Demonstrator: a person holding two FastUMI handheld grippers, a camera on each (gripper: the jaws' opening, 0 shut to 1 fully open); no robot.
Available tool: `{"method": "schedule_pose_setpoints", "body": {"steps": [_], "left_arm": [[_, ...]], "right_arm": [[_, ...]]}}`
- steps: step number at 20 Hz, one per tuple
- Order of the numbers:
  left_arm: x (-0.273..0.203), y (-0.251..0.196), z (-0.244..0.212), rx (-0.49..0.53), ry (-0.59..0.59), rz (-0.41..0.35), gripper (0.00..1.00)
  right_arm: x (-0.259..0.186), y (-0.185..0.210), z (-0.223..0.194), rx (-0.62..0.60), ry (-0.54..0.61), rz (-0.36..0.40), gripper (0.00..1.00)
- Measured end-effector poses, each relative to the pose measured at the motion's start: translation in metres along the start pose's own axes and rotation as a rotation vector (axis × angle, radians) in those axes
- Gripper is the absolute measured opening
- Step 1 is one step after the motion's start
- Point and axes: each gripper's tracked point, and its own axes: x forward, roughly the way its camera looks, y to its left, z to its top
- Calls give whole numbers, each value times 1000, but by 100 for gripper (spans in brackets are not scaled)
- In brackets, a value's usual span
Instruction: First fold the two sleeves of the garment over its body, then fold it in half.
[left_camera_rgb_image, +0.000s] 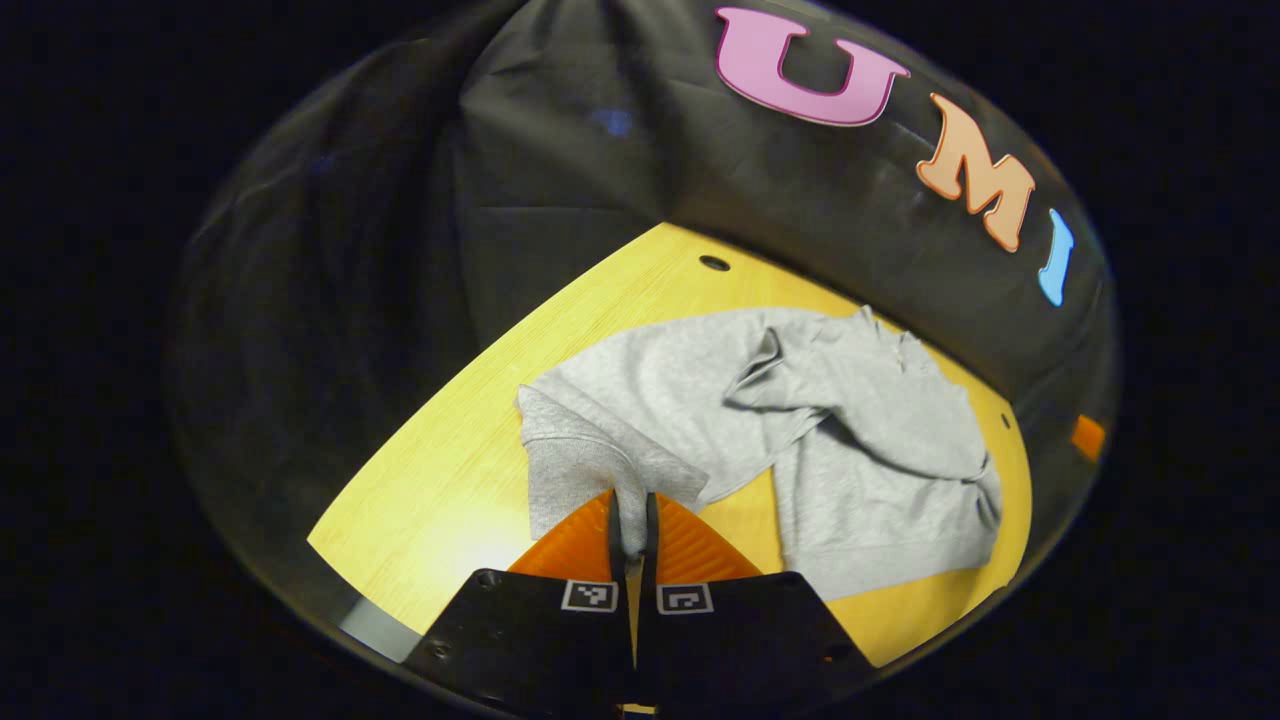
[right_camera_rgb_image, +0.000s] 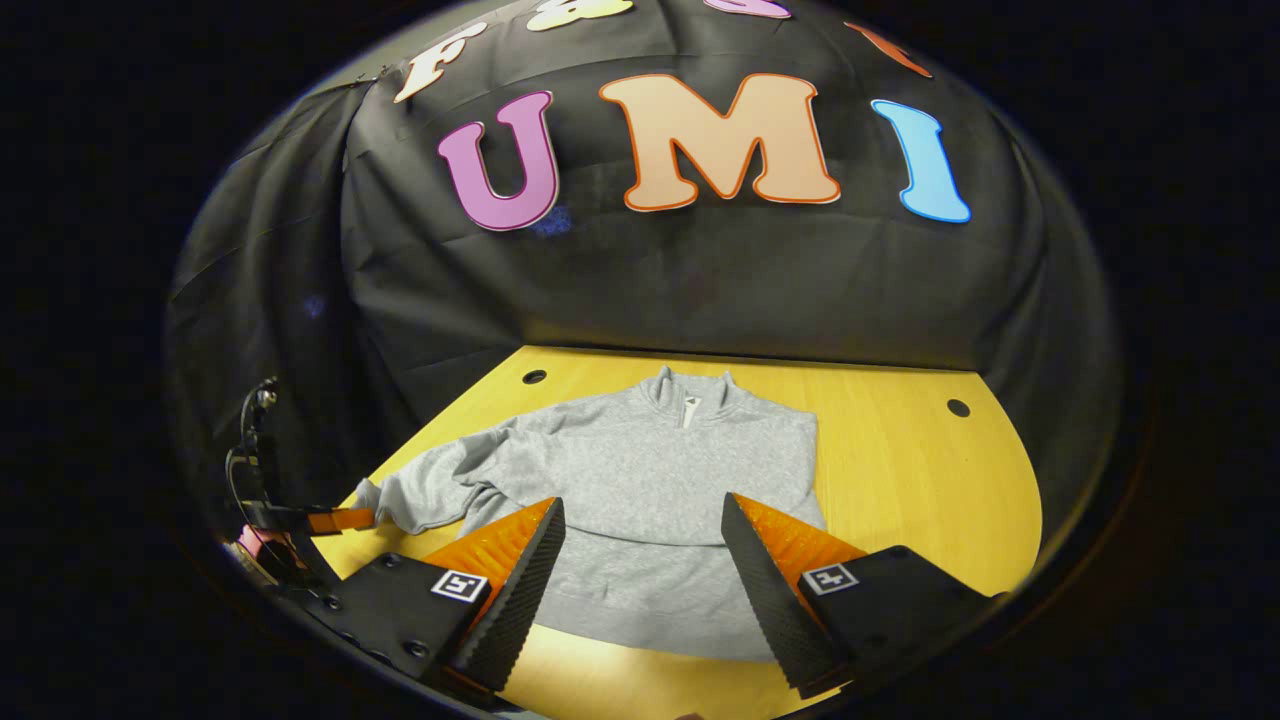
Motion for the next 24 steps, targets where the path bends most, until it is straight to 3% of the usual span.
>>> {"method": "schedule_pose_setpoints", "body": {"steps": [13,16,24], "left_arm": [[-24,-170,62,47,-127,-227,0],[-27,-216,71,82,-145,-289,0],[-21,-337,76,199,-150,-461,0]], "right_arm": [[-20,-92,-1,29,-32,-50,98],[-27,-120,3,35,-39,-62,94],[-45,-185,-7,72,-33,-105,98]]}}
